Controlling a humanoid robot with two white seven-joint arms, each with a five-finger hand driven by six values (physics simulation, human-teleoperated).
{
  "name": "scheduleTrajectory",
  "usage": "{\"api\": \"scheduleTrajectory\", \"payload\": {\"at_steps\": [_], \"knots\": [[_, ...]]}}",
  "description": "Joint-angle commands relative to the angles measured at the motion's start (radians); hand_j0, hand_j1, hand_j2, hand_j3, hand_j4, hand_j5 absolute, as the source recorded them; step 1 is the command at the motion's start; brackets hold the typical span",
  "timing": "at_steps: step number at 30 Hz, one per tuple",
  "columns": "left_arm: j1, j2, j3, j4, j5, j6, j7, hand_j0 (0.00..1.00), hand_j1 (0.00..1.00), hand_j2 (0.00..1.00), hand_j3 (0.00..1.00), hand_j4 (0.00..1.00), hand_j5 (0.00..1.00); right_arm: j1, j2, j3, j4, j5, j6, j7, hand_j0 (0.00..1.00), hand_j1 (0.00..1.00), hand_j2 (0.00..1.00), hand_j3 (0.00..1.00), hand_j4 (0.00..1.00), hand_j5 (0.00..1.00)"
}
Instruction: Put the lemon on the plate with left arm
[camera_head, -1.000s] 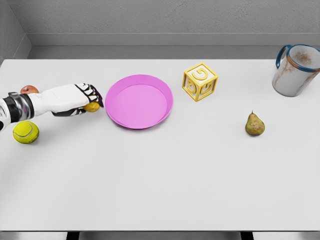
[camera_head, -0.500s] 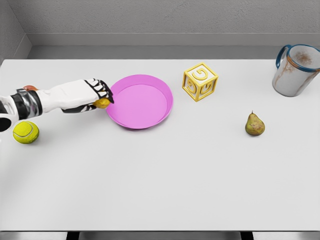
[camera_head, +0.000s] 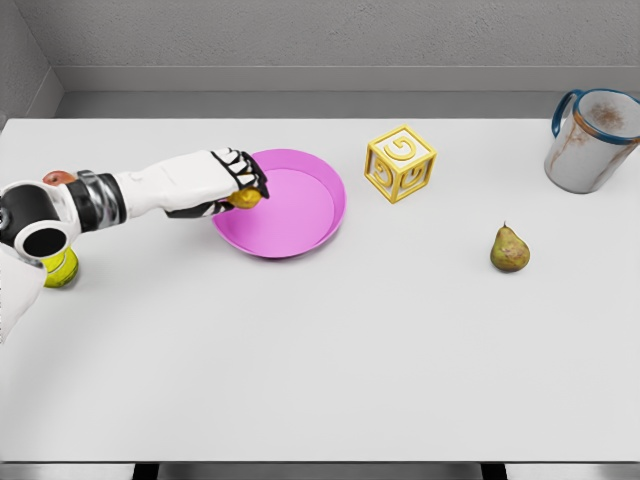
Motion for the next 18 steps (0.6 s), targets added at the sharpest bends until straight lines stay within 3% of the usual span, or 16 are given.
{"api": "scheduleTrajectory", "payload": {"at_steps": [1,9,11,13,18], "knots": [[0.0,-0.03,0.0,0.005,-0.01,0.002,0.003,0.43,0.43,0.43,0.43,0.43,0.43,-0.002,0.0,-0.001,-0.001,0.0,0.0,0.0,1.0,1.0,1.0,1.0,1.0,1.0],[-0.006,-0.056,0.0,0.002,-0.028,0.002,0.003,0.45,0.45,0.45,0.45,0.45,0.45,-0.002,0.0,-0.001,-0.001,0.0,0.0,0.0,1.0,1.0,1.0,1.0,1.0,1.0],[-0.005,-0.052,0.012,0.002,-0.027,0.002,0.003,0.67,0.67,0.67,0.67,0.67,0.67,-0.002,0.0,-0.001,-0.001,0.0,0.0,0.0,1.0,1.0,1.0,1.0,1.0,1.0],[-0.006,-0.047,0.015,-0.003,-0.024,0.002,0.003,1.0,1.0,1.0,1.0,1.0,1.0,0.0,0.0,0.001,-0.001,0.0,0.0,0.0,1.0,1.0,1.0,1.0,1.0,1.0],[-0.008,-0.047,0.017,-0.006,-0.019,0.002,0.003,1.0,1.0,1.0,1.0,1.0,1.0,-0.002,0.0,-0.001,-0.001,0.0,0.0,0.0,1.0,1.0,1.0,1.0,1.0,1.0]]}}
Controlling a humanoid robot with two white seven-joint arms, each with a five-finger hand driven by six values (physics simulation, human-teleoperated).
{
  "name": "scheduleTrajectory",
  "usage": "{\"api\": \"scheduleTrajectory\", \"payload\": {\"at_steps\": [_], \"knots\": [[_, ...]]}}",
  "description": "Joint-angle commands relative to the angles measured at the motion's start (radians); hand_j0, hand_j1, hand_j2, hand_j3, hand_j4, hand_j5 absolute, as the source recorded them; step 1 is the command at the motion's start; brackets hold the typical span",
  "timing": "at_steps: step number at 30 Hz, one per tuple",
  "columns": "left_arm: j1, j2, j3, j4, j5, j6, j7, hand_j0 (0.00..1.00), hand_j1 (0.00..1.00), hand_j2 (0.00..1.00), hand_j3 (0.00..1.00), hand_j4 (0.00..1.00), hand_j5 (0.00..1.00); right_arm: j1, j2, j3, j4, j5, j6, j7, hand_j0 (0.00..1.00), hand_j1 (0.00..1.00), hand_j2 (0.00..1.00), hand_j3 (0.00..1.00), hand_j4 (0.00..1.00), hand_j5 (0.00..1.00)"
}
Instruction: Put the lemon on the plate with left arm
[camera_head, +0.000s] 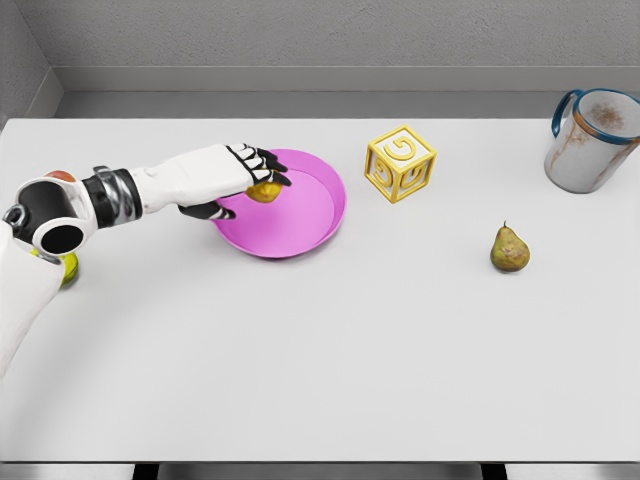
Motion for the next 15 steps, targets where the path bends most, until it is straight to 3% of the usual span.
{"api": "scheduleTrajectory", "payload": {"at_steps": [1,9,10,13,15], "knots": [[0.0,0.001,0.001,-0.002,0.009,0.003,0.001,1.0,1.0,1.0,1.0,1.0,1.0,-0.002,0.0,0.0,0.001,0.0,0.0,0.0,1.0,1.0,1.0,1.0,1.0,1.0],[-0.002,0.004,0.001,-0.048,0.018,0.003,0.001,1.0,1.0,1.0,1.0,1.0,1.0,0.0,0.0,0.001,-0.001,0.0,0.0,0.0,1.0,1.0,1.0,1.0,1.0,1.0],[0.002,0.039,-0.002,-0.074,0.073,0.003,0.001,1.0,1.0,1.0,1.0,1.0,1.0,0.0,0.0,0.001,0.001,0.0,0.0,0.0,1.0,1.0,1.0,1.0,1.0,1.0],[0.017,0.277,-0.008,-0.165,0.277,0.003,0.001,1.0,1.0,1.0,1.0,1.0,1.0,0.0,0.0,0.0,0.001,0.0,0.0,0.0,1.0,1.0,1.0,1.0,1.0,1.0],[0.021,0.41,-0.008,-0.168,0.355,0.003,0.001,1.0,1.0,1.0,1.0,1.0,1.0,-0.002,0.0,0.0,0.001,0.0,0.0,0.0,1.0,1.0,1.0,1.0,1.0,1.0]]}}
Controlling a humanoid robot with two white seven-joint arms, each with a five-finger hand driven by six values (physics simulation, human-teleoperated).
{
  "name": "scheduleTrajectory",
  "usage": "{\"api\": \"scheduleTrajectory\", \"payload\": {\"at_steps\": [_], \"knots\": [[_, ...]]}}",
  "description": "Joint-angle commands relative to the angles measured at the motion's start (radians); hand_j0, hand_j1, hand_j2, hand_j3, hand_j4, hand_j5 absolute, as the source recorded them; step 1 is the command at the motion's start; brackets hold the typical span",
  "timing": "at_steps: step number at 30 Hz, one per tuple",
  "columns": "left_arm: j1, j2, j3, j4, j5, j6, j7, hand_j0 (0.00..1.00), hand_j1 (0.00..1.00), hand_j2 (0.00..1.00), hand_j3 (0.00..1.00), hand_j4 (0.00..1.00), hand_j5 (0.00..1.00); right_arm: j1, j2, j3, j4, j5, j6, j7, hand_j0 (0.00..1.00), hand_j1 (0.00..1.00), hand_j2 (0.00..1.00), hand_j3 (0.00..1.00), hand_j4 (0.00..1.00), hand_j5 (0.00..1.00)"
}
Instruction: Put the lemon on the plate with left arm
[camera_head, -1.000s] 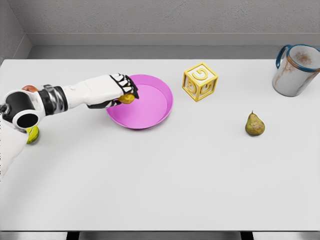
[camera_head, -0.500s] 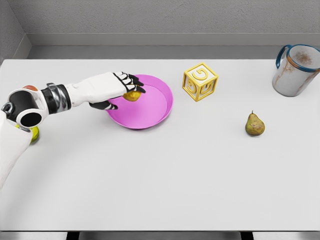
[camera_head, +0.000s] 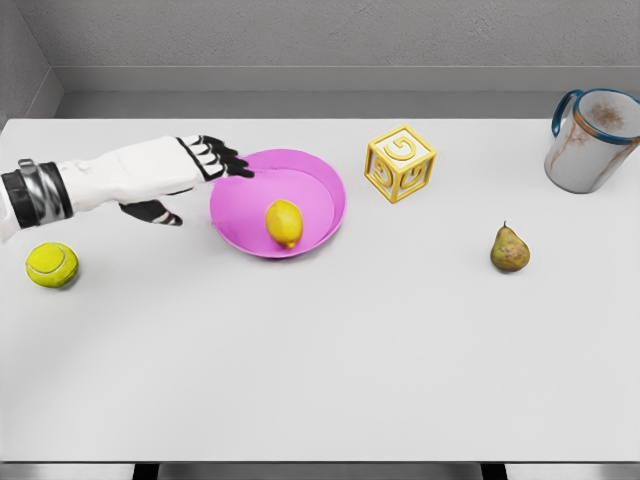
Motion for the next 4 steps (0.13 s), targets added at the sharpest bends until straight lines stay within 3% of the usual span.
{"api": "scheduleTrajectory", "payload": {"at_steps": [1,4], "knots": [[0.0,0.17,0.004,-0.029,0.112,0.003,0.001,1.0,1.0,1.0,1.0,1.0,1.0,0.002,0.0,0.0,-0.001,0.0,0.0,0.0,1.0,1.0,1.0,1.0,1.0,1.0],[0.037,0.246,0.012,0.002,0.144,0.003,0.001,1.0,1.0,1.0,1.0,1.0,1.0,0.0,0.0,-0.001,-0.001,0.0,0.0,0.0,1.0,1.0,1.0,1.0,1.0,1.0]]}}
